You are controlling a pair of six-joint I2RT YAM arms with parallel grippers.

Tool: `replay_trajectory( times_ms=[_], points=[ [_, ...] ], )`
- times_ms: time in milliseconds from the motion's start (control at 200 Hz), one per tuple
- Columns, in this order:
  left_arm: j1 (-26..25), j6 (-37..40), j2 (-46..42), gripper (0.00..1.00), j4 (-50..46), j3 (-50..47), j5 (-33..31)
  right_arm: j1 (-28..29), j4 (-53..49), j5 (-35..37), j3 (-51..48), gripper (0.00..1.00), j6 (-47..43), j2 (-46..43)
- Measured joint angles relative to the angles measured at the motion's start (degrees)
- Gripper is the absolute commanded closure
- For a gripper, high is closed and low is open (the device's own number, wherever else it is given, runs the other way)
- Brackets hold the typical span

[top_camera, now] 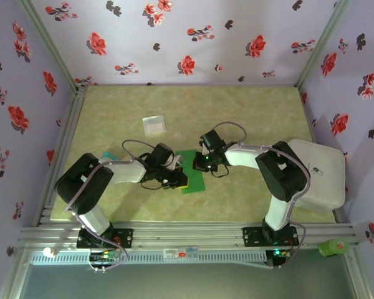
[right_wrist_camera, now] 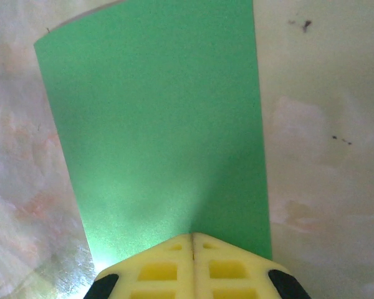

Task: Fold a paper plane with a square sheet of paper (pick it up from the middle)
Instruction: First fold the square sheet of paper in half at the center of the table.

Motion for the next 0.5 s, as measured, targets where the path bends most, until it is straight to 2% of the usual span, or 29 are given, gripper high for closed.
replay_trajectory(
  times_ms=[290,500],
  points=[
    [-0.6,2.5,0.1,0.91,-1.5,-1.9,-1.0,0.0,1.3,0.2,-1.0,1.00,0.2,-0.5],
    [-1.6,5.0,-3.5,0.88,-5.3,-3.3,-2.5,0.0,1.9,0.2,-1.5,1.00,0.2,-0.7]
  ],
)
